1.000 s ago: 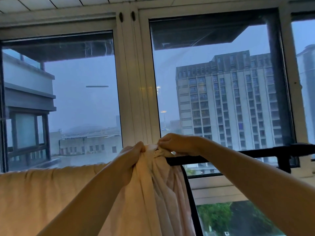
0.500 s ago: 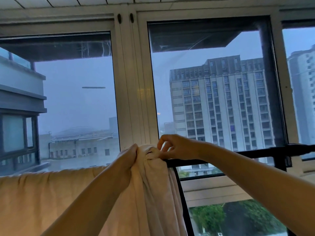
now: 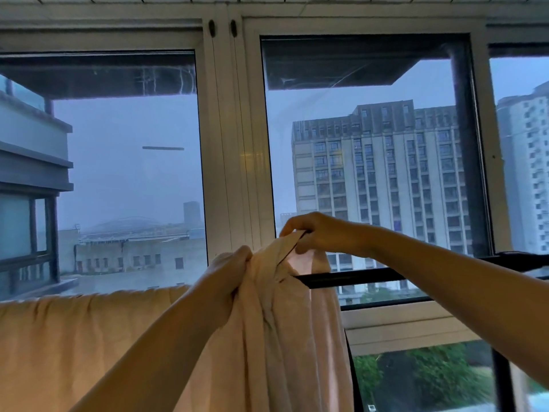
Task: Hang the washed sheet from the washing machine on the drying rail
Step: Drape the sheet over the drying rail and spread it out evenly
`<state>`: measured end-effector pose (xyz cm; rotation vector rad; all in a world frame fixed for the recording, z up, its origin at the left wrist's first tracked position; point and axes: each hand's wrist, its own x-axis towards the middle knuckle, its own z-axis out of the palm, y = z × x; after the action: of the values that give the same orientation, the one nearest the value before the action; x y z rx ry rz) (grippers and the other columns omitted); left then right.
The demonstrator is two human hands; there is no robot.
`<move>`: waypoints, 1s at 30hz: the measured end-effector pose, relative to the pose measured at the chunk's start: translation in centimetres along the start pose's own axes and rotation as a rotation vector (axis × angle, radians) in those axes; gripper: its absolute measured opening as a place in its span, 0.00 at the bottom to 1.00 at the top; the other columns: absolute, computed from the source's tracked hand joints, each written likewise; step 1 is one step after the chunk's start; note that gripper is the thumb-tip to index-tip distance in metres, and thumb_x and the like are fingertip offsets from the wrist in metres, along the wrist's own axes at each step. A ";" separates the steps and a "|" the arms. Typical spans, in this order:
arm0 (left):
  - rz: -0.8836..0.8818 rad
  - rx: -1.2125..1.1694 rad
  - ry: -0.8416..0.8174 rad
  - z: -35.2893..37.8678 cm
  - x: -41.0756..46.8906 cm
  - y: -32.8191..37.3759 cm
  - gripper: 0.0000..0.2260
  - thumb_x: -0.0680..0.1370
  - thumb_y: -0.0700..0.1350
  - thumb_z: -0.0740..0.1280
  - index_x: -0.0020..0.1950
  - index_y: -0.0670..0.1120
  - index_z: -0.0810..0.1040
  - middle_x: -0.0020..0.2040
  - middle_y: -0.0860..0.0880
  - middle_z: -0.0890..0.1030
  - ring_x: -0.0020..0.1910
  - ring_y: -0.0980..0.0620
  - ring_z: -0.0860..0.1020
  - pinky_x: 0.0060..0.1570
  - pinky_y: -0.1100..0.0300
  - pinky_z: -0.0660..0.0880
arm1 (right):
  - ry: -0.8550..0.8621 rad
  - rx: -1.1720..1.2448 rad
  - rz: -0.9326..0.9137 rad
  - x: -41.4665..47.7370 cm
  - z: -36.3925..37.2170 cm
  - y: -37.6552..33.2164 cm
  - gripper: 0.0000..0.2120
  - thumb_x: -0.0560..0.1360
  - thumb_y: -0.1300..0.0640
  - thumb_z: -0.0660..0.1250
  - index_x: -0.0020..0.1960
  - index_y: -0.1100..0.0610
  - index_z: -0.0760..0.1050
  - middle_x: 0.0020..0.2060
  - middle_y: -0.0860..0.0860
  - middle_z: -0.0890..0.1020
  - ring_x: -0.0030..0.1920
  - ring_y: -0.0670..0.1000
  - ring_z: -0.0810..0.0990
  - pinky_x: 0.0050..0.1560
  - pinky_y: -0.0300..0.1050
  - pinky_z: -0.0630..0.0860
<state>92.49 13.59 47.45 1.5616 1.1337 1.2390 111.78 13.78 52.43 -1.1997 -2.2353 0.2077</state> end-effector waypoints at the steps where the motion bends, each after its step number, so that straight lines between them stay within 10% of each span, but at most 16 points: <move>1: 0.008 -0.007 -0.012 0.5 -0.1 0.2 0.16 0.81 0.46 0.58 0.35 0.43 0.69 0.28 0.47 0.71 0.27 0.55 0.72 0.27 0.63 0.71 | 0.018 -0.014 -0.025 -0.2 -0.1 0.1 0.05 0.77 0.61 0.64 0.52 0.56 0.75 0.42 0.46 0.76 0.44 0.44 0.76 0.40 0.31 0.72; 11: 0.080 0.047 0.086 5.6 0.2 2.6 0.11 0.78 0.42 0.63 0.35 0.42 0.72 0.31 0.47 0.70 0.31 0.52 0.69 0.33 0.58 0.68 | 0.366 -0.031 0.152 -3.7 -3.5 2.7 0.15 0.78 0.59 0.61 0.33 0.59 0.74 0.26 0.52 0.74 0.27 0.48 0.71 0.33 0.40 0.68; 19: 0.288 0.248 0.128 11.8 -0.5 3.4 0.11 0.75 0.41 0.65 0.36 0.36 0.78 0.29 0.45 0.68 0.31 0.48 0.68 0.27 0.63 0.67 | 0.242 0.572 0.463 -7.2 -6.8 4.7 0.14 0.80 0.60 0.55 0.51 0.66 0.78 0.34 0.56 0.80 0.36 0.54 0.81 0.49 0.52 0.81; 23: 0.448 0.284 0.052 15.0 -0.6 4.0 0.11 0.76 0.42 0.65 0.42 0.35 0.81 0.39 0.36 0.81 0.41 0.39 0.79 0.46 0.51 0.79 | 0.339 0.511 0.559 -7.9 -8.0 6.5 0.06 0.76 0.65 0.60 0.48 0.63 0.75 0.37 0.58 0.77 0.38 0.55 0.78 0.44 0.51 0.79; 30: 0.598 0.379 -0.124 15.7 -0.5 3.8 0.09 0.80 0.39 0.62 0.54 0.48 0.80 0.50 0.53 0.81 0.47 0.59 0.80 0.46 0.69 0.77 | 0.479 0.538 0.683 -10.4 -10.7 10.2 0.15 0.80 0.61 0.52 0.52 0.62 0.77 0.48 0.62 0.79 0.40 0.56 0.79 0.39 0.49 0.79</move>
<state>108.43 11.08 48.19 2.3482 0.8792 1.3194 129.45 9.94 52.76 -1.4567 -1.1945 0.6594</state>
